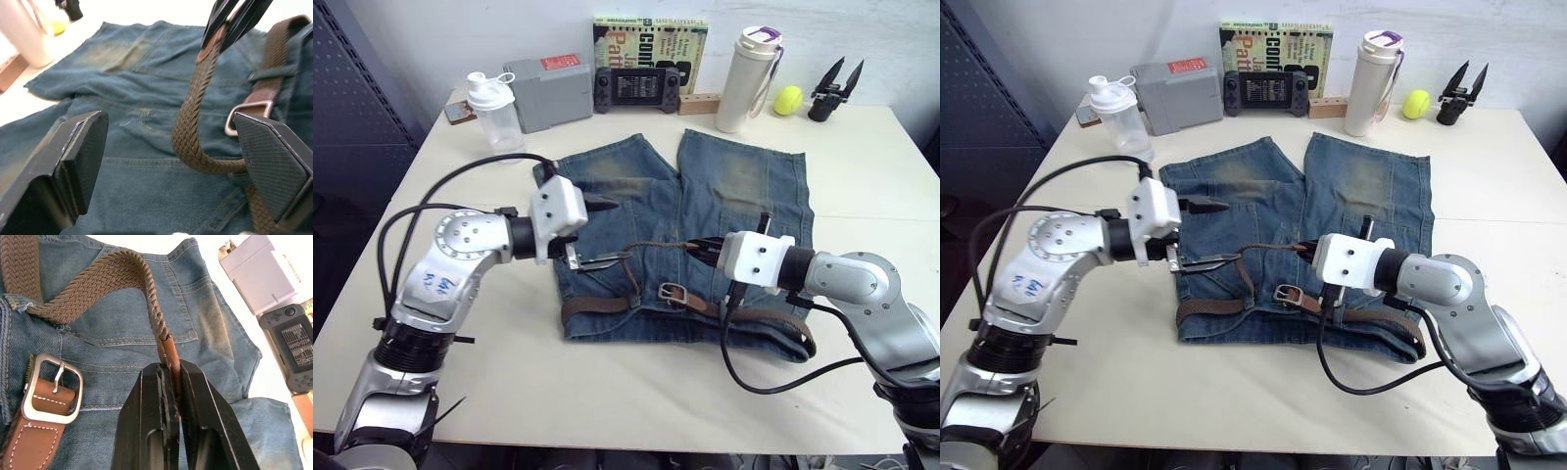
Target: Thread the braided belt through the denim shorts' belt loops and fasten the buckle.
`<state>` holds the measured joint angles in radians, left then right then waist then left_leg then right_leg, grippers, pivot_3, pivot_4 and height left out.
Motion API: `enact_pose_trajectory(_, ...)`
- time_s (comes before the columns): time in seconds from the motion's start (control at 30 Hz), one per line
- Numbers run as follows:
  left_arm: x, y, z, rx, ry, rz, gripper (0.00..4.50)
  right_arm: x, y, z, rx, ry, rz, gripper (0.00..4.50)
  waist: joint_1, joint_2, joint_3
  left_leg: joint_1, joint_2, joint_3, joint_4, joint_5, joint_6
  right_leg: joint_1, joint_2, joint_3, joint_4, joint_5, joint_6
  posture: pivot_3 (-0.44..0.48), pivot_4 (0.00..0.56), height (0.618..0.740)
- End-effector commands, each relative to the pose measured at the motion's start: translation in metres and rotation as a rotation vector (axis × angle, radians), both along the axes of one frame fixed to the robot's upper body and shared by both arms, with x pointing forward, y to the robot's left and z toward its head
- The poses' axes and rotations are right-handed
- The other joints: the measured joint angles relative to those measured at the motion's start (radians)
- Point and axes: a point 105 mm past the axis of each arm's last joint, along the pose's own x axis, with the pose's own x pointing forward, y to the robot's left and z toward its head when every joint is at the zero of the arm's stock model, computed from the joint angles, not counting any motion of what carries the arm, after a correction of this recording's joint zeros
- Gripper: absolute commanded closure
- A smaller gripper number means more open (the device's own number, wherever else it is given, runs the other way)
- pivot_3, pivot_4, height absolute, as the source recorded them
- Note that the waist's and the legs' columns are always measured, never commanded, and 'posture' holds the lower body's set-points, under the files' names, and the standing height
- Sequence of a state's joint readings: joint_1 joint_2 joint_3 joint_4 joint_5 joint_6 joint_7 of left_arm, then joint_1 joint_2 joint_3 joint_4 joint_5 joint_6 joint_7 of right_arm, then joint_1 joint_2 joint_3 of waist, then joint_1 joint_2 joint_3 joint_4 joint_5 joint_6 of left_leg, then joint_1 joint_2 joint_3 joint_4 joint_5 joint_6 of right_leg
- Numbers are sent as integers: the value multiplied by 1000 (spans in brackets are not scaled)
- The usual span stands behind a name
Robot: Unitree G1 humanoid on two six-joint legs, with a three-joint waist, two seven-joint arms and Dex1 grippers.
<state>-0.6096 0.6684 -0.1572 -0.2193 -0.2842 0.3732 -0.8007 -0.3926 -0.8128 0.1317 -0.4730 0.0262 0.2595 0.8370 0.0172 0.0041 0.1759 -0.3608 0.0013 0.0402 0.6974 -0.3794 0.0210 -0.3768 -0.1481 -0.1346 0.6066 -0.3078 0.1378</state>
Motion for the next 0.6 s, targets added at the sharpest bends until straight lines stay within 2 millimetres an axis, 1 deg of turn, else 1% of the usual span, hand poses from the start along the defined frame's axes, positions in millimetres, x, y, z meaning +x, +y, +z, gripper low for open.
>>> enact_pose_trajectory(0.03,2,-1,3,31,-75,34,46,-5,10,12,3,-65,35,4500,2,0,0,0,0,0,0,0,0,0,0,0,0,0,0,0,150,731)
enact_pose_trajectory(0.37,3,-16,-17,56,-37,25,46,-4,12,14,-4,-78,44,4500,7,0,0,-2,-1,-1,1,0,0,0,0,-1,0,0,0,0,150,731)
enact_pose_trajectory(0.5,7,-17,-24,96,-53,58,46,-5,13,14,-9,-86,47,4500,7,0,0,-2,-1,-1,1,0,0,0,0,-1,0,0,0,0,150,731)
enact_pose_trajectory(0.57,6,-18,-24,98,-57,62,562,-5,14,14,-8,-86,48,4500,6,0,0,-2,-1,-1,2,0,0,0,0,-1,0,0,0,0,150,731)
enact_pose_trajectory(0.6,5,-18,-22,96,-61,59,645,-5,14,14,-9,-87,48,4500,6,0,0,-2,-1,-1,2,0,0,0,0,-1,0,0,0,0,150,731)
